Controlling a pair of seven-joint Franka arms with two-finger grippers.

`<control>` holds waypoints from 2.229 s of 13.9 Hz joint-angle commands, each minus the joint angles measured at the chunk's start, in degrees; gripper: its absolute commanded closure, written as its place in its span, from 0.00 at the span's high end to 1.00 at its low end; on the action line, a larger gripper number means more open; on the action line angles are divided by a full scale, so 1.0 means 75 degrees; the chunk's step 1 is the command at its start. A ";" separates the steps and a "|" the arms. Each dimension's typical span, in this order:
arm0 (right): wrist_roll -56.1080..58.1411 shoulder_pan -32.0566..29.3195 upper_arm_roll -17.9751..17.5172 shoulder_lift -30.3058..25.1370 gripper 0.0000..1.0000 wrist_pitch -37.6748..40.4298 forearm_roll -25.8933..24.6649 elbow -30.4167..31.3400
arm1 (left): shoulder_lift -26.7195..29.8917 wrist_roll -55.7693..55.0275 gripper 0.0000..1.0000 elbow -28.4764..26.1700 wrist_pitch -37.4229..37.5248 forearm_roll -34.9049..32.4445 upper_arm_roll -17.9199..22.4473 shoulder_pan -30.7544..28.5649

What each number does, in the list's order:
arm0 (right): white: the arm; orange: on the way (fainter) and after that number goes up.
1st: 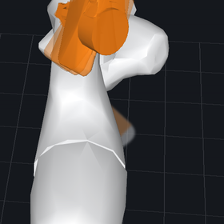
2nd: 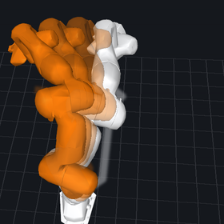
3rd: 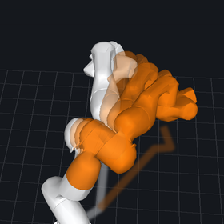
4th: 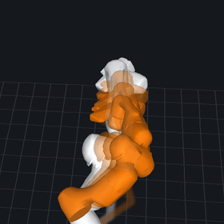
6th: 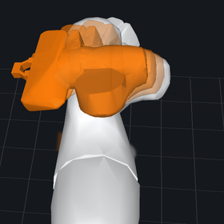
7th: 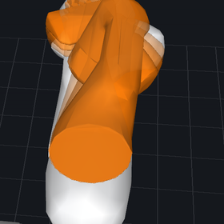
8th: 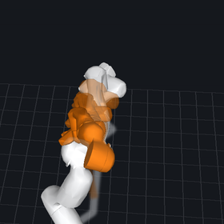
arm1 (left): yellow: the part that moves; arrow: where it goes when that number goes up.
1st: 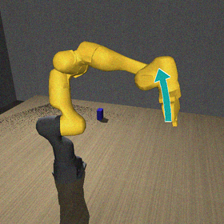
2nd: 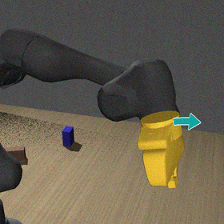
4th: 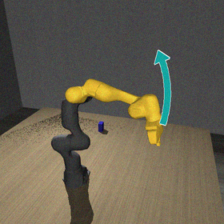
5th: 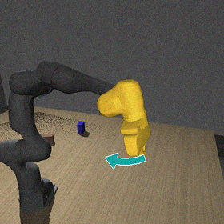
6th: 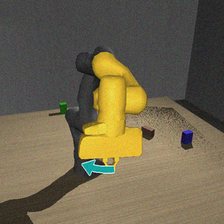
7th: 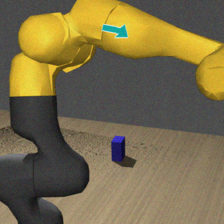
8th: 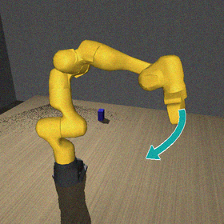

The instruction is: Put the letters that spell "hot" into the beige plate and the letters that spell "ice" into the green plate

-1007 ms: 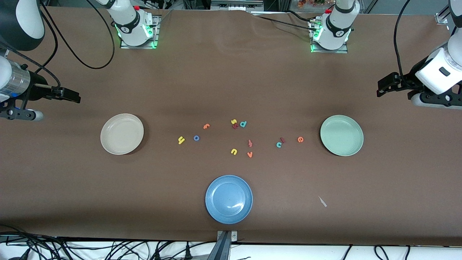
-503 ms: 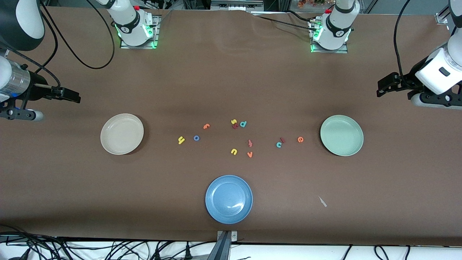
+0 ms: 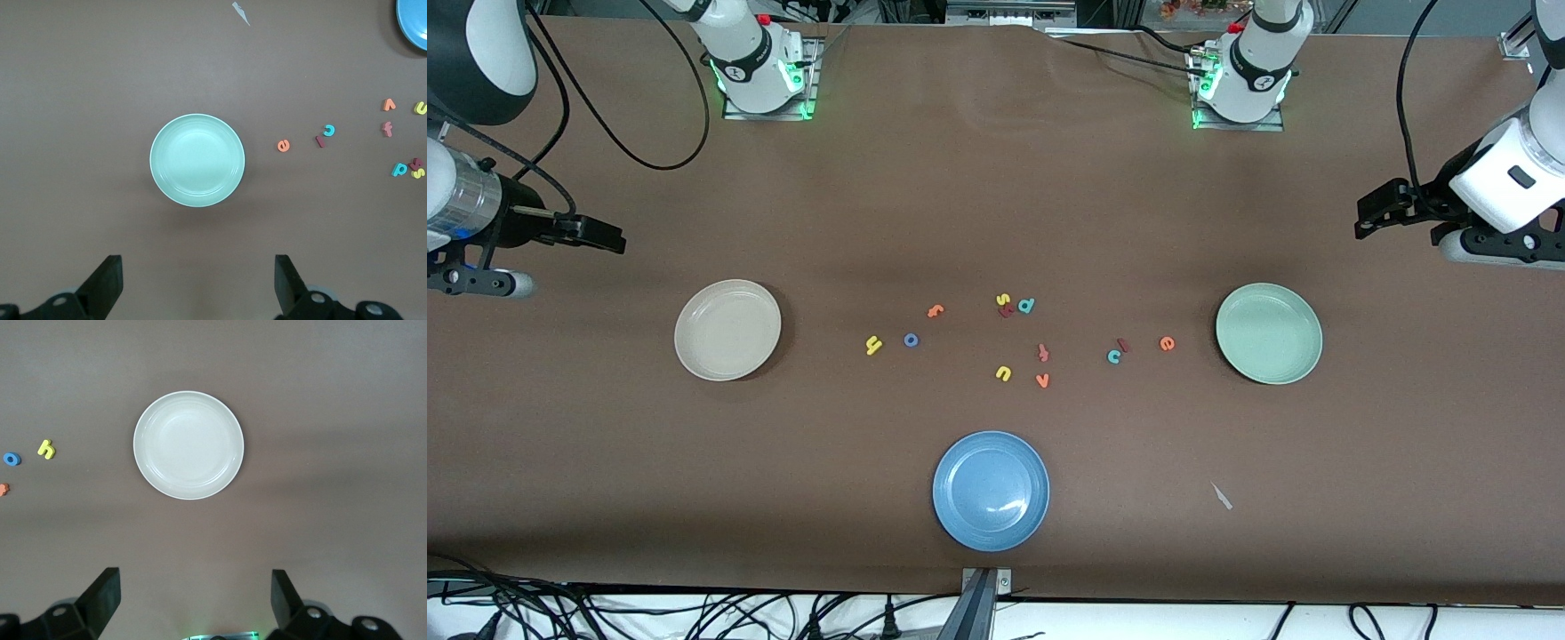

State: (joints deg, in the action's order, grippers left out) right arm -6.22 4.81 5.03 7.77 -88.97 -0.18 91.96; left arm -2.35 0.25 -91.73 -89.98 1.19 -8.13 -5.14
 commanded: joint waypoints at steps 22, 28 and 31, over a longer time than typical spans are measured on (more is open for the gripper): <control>-0.0038 -0.0009 -0.0002 0.0007 1.00 0.0121 0.0141 -0.0097 | -0.0108 0.0201 1.00 0.0149 0.0103 0.0145 -0.0204 0.0193; 0.0056 0.0015 -0.0002 0.0217 1.00 0.0074 0.0152 -0.0132 | -0.0903 0.0623 1.00 0.0184 0.0161 0.0134 -0.0217 0.1141; 0.0032 0.0050 -0.0060 0.0463 1.00 0.0086 0.0152 -0.0132 | -0.1710 0.1286 1.00 0.0196 -0.0141 0.0098 -0.0217 0.1166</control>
State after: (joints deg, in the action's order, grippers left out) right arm -6.18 4.94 4.81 9.64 -88.98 -0.08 92.01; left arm -10.64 4.40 -91.89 -89.96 1.25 -10.13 3.80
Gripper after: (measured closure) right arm 0.000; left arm 0.000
